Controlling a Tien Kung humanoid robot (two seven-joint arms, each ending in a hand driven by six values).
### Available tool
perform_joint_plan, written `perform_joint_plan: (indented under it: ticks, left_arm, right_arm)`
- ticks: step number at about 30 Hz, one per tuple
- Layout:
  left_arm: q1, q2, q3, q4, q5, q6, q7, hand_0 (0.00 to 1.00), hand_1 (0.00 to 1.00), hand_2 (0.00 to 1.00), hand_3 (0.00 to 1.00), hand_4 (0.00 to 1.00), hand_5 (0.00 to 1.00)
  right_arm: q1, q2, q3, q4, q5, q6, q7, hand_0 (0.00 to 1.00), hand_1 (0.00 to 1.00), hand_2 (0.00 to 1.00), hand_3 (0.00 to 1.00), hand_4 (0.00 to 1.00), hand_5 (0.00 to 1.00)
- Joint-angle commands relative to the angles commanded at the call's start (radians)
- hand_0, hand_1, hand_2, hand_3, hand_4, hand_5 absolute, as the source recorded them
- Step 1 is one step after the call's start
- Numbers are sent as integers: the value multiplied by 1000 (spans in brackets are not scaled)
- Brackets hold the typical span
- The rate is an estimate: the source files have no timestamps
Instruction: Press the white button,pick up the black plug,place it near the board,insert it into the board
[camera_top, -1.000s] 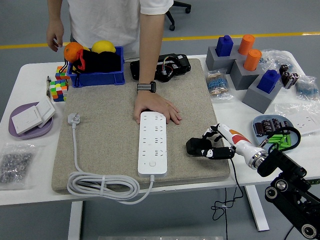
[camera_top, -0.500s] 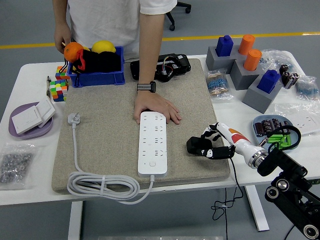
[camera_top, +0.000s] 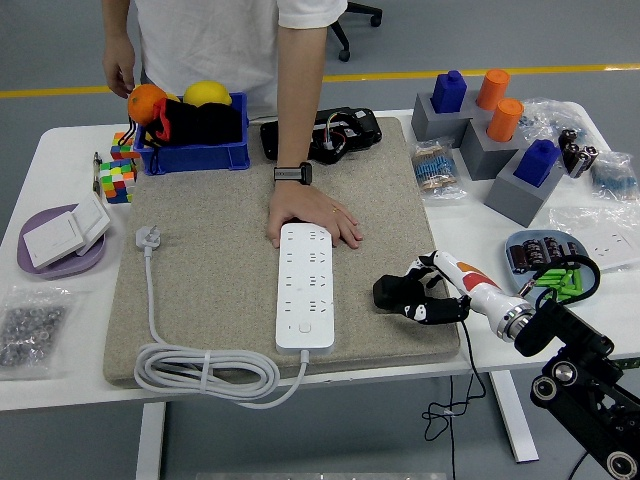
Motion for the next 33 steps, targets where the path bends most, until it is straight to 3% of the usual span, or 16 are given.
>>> perform_joint_plan:
  ticks: [12, 13, 18, 19, 30, 31, 33]
  left_arm:
    - [1, -1, 0, 0, 0, 0, 0, 810, 778, 733, 783, 589, 527]
    - [1, -1, 0, 0, 0, 0, 0, 810, 778, 733, 783, 588, 528]
    - [1, -1, 2, 0, -2, 0, 0, 810, 778, 733, 783, 588, 528]
    - [1, -1, 1, 0, -1, 0, 0, 810, 778, 733, 783, 588, 528]
    - [0, 0, 0, 0, 0, 0, 0, 810, 778, 733, 783, 588, 527]
    - [1, 0, 0, 0, 0, 0, 0, 810, 778, 733, 783, 588, 528]
    - [1, 0, 1, 0, -1, 0, 0, 810, 778, 733, 783, 588, 528]
  right_arm:
    - [5, 3, -10, -4, -18, -22, 8, 571, 662, 621, 455, 868, 141]
    - [5, 3, -9, -5, -17, -22, 7, 503, 586, 554, 462, 867, 107]
    - [4, 2, -5, -6, -19, -14, 0, 503, 586, 554, 462, 867, 107]
    - [4, 2, -6, -6, -20, -13, -1, 372, 495, 493, 474, 875, 39]
    - [6, 2, -5, 1, -38, -30, 17, 329, 451, 442, 482, 899, 2]
    - [6, 2, -4, 1, -36, -33, 22, 310, 387, 338, 483, 877, 2]
    - [5, 2, -5, -1, -34, -43, 37, 310, 387, 338, 483, 877, 2]
